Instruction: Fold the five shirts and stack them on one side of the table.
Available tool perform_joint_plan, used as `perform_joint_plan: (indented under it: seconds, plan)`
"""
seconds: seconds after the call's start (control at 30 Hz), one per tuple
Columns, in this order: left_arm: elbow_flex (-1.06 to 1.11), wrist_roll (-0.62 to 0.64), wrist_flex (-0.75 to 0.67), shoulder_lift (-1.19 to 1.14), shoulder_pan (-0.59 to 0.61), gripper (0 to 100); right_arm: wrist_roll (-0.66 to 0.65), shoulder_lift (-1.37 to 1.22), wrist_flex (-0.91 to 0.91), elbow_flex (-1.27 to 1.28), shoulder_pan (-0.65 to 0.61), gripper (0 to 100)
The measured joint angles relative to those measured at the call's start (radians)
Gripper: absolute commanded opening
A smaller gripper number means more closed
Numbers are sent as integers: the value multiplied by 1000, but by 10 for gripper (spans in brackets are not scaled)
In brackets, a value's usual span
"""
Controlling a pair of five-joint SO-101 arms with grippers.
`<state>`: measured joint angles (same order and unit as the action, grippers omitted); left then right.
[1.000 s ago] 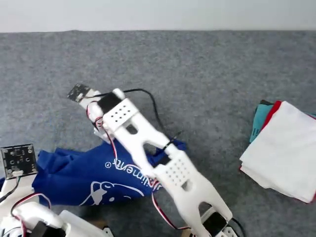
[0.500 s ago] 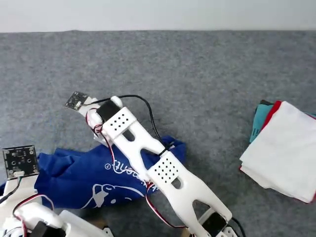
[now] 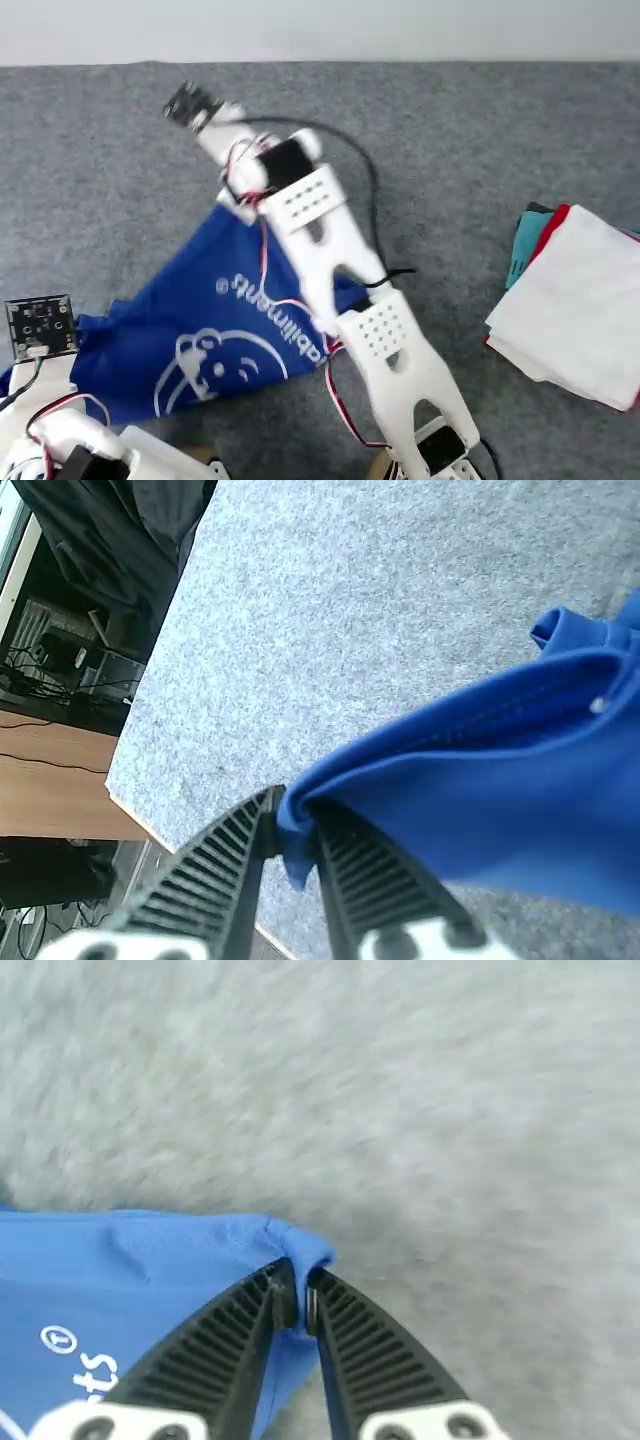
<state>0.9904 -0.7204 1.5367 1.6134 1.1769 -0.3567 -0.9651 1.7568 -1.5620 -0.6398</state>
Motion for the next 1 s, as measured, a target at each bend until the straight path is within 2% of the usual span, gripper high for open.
perform_joint_plan:
  seconds: [0.17,0.33,0.47,0.57,0.7,0.8,1.0]
  plan:
    - [-9,0,3,0,-2,5,0,170,0,26,49,10]
    - [-103,0,31,-5,-44,5,0,400,0,233,61,10]
    - [-226,0,35,-120,-66,5,-6,598,0,405,61,10]
    - [-373,0,46,-293,-71,5,-8,729,0,470,81,10]
    - [-657,34,127,-568,-87,5,-8,858,0,473,129,10]
    - [-888,78,190,-756,-150,5,-8,921,0,473,170,10]
    - [-1240,163,198,-985,-293,5,-8,1013,-3,473,219,10]
